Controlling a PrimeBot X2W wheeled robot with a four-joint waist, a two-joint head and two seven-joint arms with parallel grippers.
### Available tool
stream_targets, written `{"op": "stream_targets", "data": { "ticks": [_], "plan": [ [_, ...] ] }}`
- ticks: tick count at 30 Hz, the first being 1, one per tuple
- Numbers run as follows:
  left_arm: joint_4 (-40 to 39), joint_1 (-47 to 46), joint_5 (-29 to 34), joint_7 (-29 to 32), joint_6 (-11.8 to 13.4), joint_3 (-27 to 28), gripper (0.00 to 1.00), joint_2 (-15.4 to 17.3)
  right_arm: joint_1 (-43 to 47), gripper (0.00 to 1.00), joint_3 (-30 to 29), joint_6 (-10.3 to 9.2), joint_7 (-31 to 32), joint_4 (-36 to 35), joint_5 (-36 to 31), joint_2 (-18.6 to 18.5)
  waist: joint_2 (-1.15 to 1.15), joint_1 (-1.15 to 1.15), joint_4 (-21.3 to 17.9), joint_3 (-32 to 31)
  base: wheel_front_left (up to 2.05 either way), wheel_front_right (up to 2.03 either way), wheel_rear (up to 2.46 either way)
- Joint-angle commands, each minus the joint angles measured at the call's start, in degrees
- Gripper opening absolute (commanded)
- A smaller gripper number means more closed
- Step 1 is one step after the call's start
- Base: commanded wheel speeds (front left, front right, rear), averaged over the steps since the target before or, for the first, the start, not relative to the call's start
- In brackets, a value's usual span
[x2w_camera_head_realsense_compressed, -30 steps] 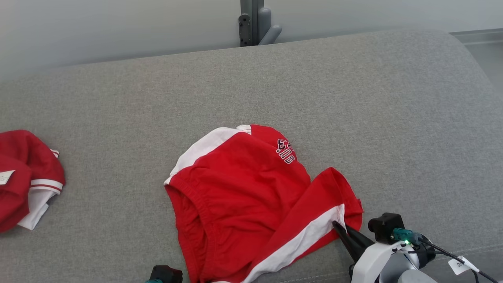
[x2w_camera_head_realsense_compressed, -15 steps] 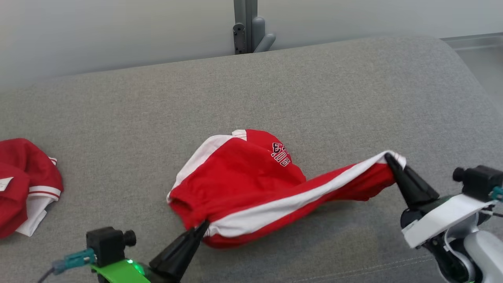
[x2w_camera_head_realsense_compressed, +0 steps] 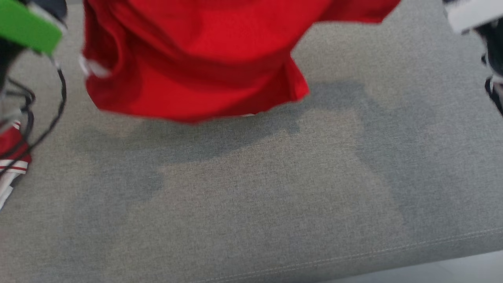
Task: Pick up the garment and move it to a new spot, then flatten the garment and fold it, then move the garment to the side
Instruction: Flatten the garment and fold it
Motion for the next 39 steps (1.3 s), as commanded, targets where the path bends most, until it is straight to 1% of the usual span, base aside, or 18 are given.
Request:
{"op": "stream_targets", "data": {
  "ticks": [1,2,5,9,12,14,15,17,19,22,24,26,28,30,34,36,39],
  "plan": [
    [2.32,-3.04,1.29,-0.70,-0.17,-0.34,0.00,-1.43,-3.00,0.00,0.04,0.00,-0.33,1.94,-0.74,1.74,0.00,0.00,1.52,12.84,0.00,0.00,0.00],
    [5.66,-7.55,2.96,-1.02,-0.38,-0.83,0.00,-1.86,-7.28,0.00,-0.36,0.00,-0.99,4.75,-2.04,3.48,0.00,0.00,1.42,14.46,0.00,0.00,0.00],
    [16.57,-19.20,9.34,-5.68,-0.93,-1.98,0.00,-3.73,-19.05,0.00,0.03,0.00,-4.28,14.00,-7.34,8.88,0.00,0.00,0.80,17.12,0.00,0.00,0.00],
    [28.83,-29.86,15.23,-14.33,-1.53,-3.38,0.00,-6.39,-30.42,0.00,-0.14,-0.01,-11.32,24.20,-13.55,13.56,0.00,0.00,0.37,18.72,0.00,0.00,0.00],
    [34.64,-35.33,16.34,-23.00,-2.09,-3.57,0.00,-8.70,-36.42,0.00,0.37,-0.01,-16.07,30.02,-16.70,15.39,0.00,0.00,0.30,19.20,0.00,0.00,0.00],
    [37.46,-36.59,16.42,-28.03,-2.42,-4.46,0.00,-9.66,-38.69,0.00,1.22,0.00,-17.82,32.70,-17.29,16.13,0.00,0.00,0.20,19.72,0.00,0.00,0.00],
    [38.50,-36.59,16.33,-29.97,-2.41,-5.15,0.00,-9.92,-39.04,0.00,2.04,-0.01,-18.35,33.49,-16.99,16.55,0.00,0.00,0.12,20.04,0.00,0.00,0.00],
    [39.23,-35.23,14.68,-31.99,-2.48,-8.09,0.00,-10.30,-38.15,0.00,4.65,-0.01,-19.23,33.76,-15.87,16.71,0.00,0.00,-0.15,20.81,0.00,0.00,0.00],
    [37.67,-32.00,11.97,-33.25,-2.50,-11.80,0.00,-9.56,-34.63,0.00,8.17,-0.01,-19.97,32.48,-14.40,15.76,0.00,0.00,-0.52,21.13,0.00,0.00,0.00],
    [33.19,-24.03,9.46,-34.21,-2.50,-18.19,0.00,-6.15,-26.22,0.00,13.70,-0.02,-20.73,28.52,-13.49,12.22,0.00,0.00,-0.73,20.04,0.00,0.00,0.00],
    [29.55,-17.00,7.96,-34.50,-2.51,-21.32,0.00,-4.14,-18.58,0.00,14.49,-0.01,-20.86,24.24,-12.49,9.80,0.00,0.00,-0.46,18.84,0.00,0.00,0.00],
    [25.33,-8.91,7.88,-34.43,-2.52,-23.22,0.00,-1.48,-9.11,0.00,14.36,-0.01,-20.76,19.85,-12.02,7.12,0.00,0.00,-0.11,17.36,0.00,0.00,0.00],
    [21.73,-0.13,6.79,-34.41,-2.46,-22.93,0.00,0.26,0.39,0.00,13.41,-0.02,-20.76,15.57,-10.56,4.70,0.00,0.00,0.48,15.59,0.00,0.00,0.00],
    [19.02,7.81,6.77,-34.43,-2.46,-21.99,0.00,1.02,8.75,0.00,12.47,-0.02,-20.76,11.52,-9.36,2.42,0.00,0.00,1.18,13.49,0.00,0.00,0.00],
    [15.14,22.74,5.23,-34.44,-2.46,-17.57,0.00,-0.44,23.00,0.00,12.33,-0.01,-20.75,4.87,-8.24,-1.16,0.00,0.00,2.01,9.50,0.00,0.00,0.00],
    [13.89,28.48,6.43,-34.43,-2.47,-15.81,0.00,-1.40,28.30,0.00,12.64,-0.02,-20.75,2.69,-8.41,-2.75,0.00,0.00,2.24,7.52,0.00,0.00,0.00],
    [12.95,37.58,8.56,-34.44,-2.47,-13.93,0.00,-3.41,35.27,0.00,13.81,-0.02,-20.76,1.27,-9.73,-5.33,0.00,0.00,2.43,4.30,0.00,0.00,0.00]
  ]
}}
